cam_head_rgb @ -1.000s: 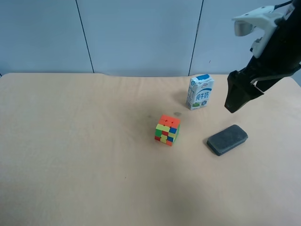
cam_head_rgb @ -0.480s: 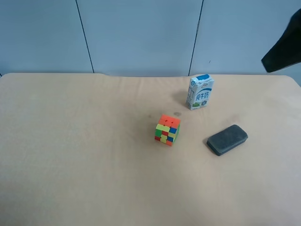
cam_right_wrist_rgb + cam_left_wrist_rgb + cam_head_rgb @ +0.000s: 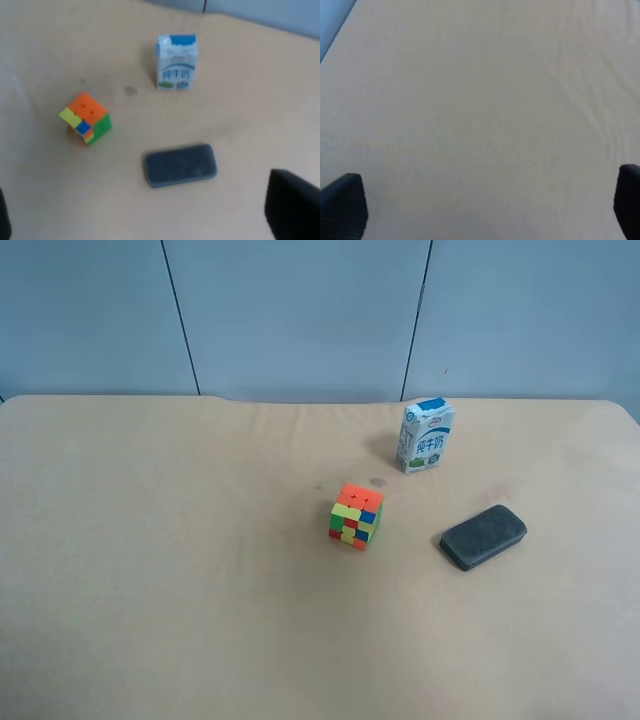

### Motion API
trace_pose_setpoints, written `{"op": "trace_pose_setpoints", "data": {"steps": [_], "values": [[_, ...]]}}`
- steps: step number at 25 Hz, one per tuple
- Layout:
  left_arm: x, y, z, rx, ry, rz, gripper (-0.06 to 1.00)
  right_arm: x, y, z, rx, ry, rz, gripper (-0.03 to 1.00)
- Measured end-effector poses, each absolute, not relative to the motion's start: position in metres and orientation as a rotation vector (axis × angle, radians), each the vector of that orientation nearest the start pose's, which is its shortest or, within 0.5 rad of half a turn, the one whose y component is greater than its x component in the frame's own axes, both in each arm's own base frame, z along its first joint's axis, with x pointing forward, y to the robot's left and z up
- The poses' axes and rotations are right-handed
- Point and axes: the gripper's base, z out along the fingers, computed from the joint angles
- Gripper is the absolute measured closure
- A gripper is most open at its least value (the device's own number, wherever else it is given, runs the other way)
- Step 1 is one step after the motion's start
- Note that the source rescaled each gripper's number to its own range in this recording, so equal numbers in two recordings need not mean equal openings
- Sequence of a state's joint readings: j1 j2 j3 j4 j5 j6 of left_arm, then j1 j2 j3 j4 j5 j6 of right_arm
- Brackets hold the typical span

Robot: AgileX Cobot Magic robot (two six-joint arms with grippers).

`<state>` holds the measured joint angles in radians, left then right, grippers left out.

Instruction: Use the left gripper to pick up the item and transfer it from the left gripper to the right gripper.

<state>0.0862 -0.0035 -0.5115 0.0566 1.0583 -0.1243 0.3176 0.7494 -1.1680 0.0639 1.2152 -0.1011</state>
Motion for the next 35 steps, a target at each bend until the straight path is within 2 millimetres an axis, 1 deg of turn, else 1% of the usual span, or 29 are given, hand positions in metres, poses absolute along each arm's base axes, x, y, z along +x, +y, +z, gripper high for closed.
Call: {"op": "trace_pose_setpoints", "data": {"steps": [1, 4, 6, 9, 10, 12, 14, 15, 17, 20, 25, 35], "values": [[-0.007, 0.004, 0.281, -0.216, 2.014, 0.043, -0.06, 0.087, 0.034, 0.421, -0.481, 2.238, 0.193, -0.03], [-0.007, 0.004, 0.281, -0.216, 2.014, 0.043, -0.06, 0.076, 0.031, 0.392, -0.491, 2.291, 0.192, -0.03], [-0.007, 0.004, 0.281, -0.216, 2.014, 0.043, -0.06, 0.070, 0.030, 0.367, -0.501, 2.349, 0.197, -0.03], [-0.007, 0.004, 0.281, -0.216, 2.014, 0.043, -0.06, 0.056, 0.026, 0.334, -0.509, 2.396, 0.204, -0.03], [-0.007, 0.004, 0.281, -0.216, 2.014, 0.043, -0.06, 0.051, 0.024, 0.320, -0.511, 2.414, 0.202, -0.03], [-0.007, 0.004, 0.281, -0.216, 2.014, 0.043, -0.06, 0.042, 0.021, 0.302, -0.506, 2.398, 0.204, -0.03], [-0.007, 0.004, 0.281, -0.216, 2.014, 0.043, -0.06, 0.033, 0.018, 0.287, -0.495, 2.349, 0.208, -0.03], [-0.007, 0.004, 0.281, -0.216, 2.014, 0.043, -0.06, 0.029, 0.017, 0.282, -0.488, 2.319, 0.210, -0.03], [-0.007, 0.004, 0.281, -0.216, 2.014, 0.043, -0.06, 0.020, 0.014, 0.278, -0.470, 2.233, 0.218, -0.03], [-0.007, 0.004, 0.281, -0.216, 2.014, 0.043, -0.06, 0.008, 0.009, 0.280, -0.447, 2.113, 0.226, -0.03], [-0.007, 0.004, 0.281, -0.216, 2.014, 0.043, -0.06, -0.008, 0.004, 0.280, -0.429, 2.010, 0.223, -0.03], [-0.007, 0.004, 0.281, -0.216, 2.014, 0.043, -0.06, -0.009, 0.003, 0.280, -0.404, 2.009, 0.237, -0.03]]}}
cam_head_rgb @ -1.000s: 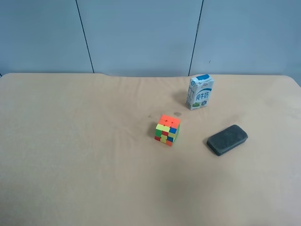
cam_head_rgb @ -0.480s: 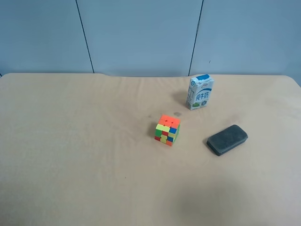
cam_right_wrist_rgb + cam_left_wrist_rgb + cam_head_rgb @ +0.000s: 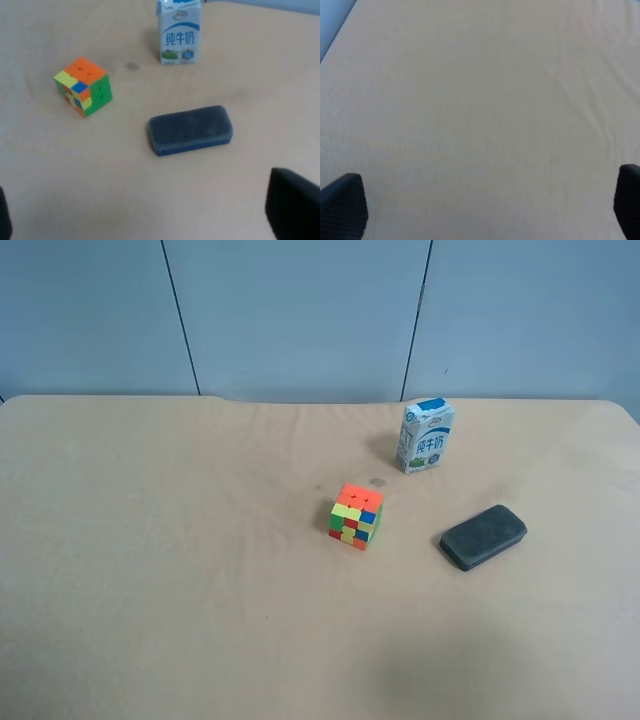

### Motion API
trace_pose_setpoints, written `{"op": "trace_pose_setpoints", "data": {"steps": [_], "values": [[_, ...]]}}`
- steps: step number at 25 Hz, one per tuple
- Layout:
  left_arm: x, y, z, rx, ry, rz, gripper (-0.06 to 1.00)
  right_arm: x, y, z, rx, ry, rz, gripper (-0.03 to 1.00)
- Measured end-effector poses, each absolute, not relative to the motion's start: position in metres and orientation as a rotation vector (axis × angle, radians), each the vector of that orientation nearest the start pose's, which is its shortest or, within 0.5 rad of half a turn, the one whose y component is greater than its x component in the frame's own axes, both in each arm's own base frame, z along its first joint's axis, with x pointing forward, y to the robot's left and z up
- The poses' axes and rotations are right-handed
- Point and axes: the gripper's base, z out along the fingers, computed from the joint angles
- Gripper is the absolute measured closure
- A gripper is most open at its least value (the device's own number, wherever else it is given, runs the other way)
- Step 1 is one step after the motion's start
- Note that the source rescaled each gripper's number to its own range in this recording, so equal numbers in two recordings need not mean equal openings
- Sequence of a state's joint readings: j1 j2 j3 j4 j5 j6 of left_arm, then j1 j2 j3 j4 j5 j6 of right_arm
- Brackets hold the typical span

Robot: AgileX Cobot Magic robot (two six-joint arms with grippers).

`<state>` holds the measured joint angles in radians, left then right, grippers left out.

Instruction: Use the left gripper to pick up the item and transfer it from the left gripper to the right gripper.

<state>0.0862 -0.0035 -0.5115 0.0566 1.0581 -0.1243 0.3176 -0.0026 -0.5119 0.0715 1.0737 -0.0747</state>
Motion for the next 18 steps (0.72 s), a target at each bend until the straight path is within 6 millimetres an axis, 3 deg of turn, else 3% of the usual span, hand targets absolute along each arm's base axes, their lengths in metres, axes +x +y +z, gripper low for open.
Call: {"op": "trace_pose_setpoints", "data": {"steps": [7, 18], "values": [[-0.0071, 0.0038, 0.2807, -0.216, 2.014, 0.043, -0.06, -0.0087, 0.0038, 0.2797, -0.350, 2.017, 0.213, -0.03], [-0.0071, 0.0038, 0.2807, -0.216, 2.014, 0.043, -0.06, -0.0070, 0.0063, 0.2797, -0.023, 2.040, 0.016, -0.03]]}}
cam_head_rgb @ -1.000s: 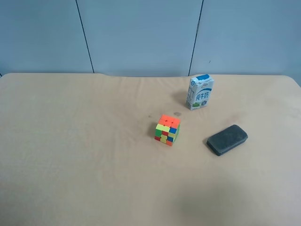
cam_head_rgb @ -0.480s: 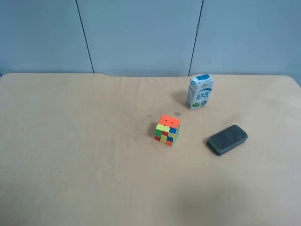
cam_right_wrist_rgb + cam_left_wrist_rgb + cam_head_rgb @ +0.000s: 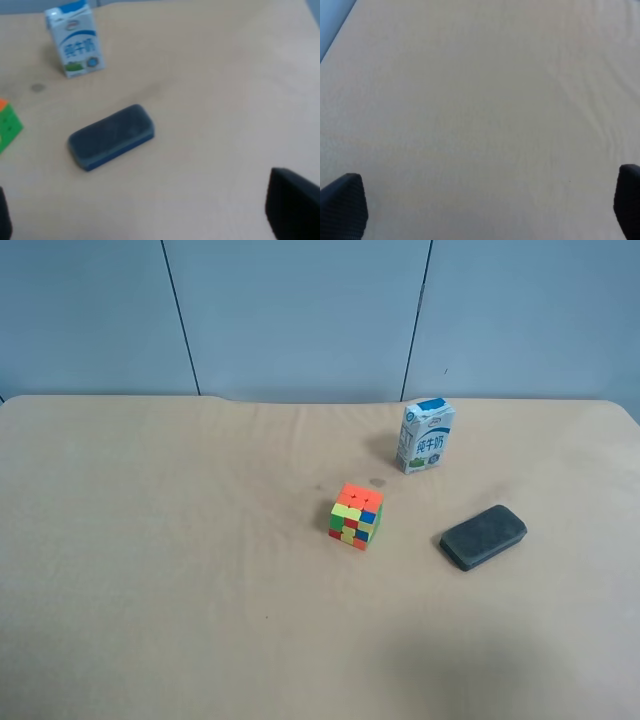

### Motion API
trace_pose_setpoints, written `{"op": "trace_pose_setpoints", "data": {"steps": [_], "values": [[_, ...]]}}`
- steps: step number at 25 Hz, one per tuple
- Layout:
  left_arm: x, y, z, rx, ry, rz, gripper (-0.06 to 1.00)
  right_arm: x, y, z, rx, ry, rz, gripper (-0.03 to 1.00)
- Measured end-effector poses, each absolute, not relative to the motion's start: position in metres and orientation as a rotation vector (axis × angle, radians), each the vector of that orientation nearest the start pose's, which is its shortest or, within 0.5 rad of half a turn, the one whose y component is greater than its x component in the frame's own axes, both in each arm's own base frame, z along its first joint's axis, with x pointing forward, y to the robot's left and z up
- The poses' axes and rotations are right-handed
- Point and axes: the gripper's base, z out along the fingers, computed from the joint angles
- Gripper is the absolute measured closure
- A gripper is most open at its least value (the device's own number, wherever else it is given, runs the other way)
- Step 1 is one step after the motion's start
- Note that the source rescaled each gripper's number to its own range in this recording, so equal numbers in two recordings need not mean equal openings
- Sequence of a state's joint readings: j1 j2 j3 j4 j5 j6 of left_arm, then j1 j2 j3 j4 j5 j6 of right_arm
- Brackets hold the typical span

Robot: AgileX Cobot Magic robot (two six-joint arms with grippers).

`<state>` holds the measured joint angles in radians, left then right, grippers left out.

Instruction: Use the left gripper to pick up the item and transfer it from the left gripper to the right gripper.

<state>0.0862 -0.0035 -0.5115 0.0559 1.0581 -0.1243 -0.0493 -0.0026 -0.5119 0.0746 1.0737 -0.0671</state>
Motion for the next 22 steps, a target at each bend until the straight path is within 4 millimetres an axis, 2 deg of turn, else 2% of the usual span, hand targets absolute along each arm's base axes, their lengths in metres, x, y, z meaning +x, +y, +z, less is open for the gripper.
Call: {"op": "trace_pose_setpoints", "data": {"steps": [22], "values": [[-0.0071, 0.0038, 0.2807, -0.216, 2.014, 0.043, -0.06, -0.0069, 0.0071, 0.2797, -0.004, 2.040, 0.015, -0.03]]}}
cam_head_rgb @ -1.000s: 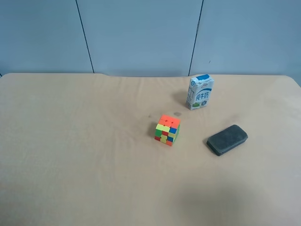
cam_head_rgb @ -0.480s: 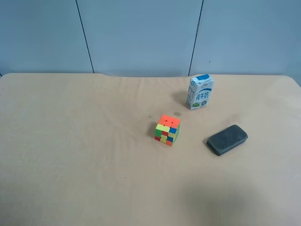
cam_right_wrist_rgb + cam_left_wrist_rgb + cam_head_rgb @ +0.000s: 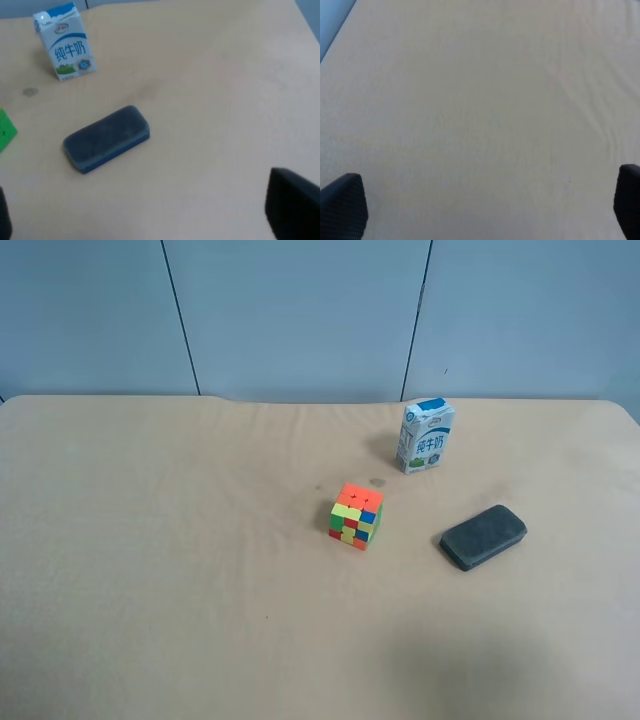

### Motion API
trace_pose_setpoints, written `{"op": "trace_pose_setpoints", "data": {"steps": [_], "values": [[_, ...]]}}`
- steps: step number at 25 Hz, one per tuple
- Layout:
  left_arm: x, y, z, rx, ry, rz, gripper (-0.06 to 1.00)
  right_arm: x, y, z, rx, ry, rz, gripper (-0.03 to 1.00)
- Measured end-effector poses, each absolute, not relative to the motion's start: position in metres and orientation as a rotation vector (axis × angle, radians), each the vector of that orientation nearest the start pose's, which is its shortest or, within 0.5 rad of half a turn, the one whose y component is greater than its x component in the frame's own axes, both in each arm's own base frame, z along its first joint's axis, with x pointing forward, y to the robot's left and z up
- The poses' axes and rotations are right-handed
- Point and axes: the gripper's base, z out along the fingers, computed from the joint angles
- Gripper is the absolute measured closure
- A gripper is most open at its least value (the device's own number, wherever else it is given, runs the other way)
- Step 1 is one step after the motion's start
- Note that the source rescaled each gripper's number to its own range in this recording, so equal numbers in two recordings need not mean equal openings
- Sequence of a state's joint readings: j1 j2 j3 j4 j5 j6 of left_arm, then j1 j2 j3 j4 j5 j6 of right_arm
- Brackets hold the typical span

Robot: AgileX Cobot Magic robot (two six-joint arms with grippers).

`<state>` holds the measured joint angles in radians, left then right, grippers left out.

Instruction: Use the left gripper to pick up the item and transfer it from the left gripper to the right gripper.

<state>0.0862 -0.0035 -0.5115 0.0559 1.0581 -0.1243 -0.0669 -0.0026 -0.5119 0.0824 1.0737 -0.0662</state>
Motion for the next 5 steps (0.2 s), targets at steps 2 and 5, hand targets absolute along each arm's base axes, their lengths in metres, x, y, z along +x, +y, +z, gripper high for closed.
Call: {"op": "trace_pose_setpoints", "data": {"steps": [2, 5], "values": [[-0.0071, 0.0038, 0.2807, -0.216, 2.014, 0.043, -0.06, -0.0069, 0.0071, 0.2797, -0.004, 2.040, 0.015, -0.03], [-0.0071, 0.0038, 0.2807, -0.216, 2.014, 0.043, -0.06, -0.0069, 0.0071, 0.2797, -0.004, 2.040, 0.015, -0.03]]}}
